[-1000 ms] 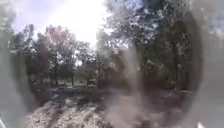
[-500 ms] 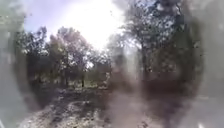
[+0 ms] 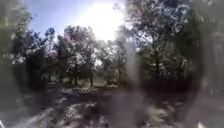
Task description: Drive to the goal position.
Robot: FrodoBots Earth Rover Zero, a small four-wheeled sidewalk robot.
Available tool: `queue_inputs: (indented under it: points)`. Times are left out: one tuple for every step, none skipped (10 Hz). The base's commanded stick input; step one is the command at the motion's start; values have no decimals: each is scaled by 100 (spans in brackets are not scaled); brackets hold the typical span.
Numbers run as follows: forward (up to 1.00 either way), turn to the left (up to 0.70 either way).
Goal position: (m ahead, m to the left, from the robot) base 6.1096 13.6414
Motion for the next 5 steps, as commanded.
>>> queue_inputs:
  points:
    - [68, 0]
    - [68, 0]
    - [68, 0]
    - [68, 0]
    - [68, 0]
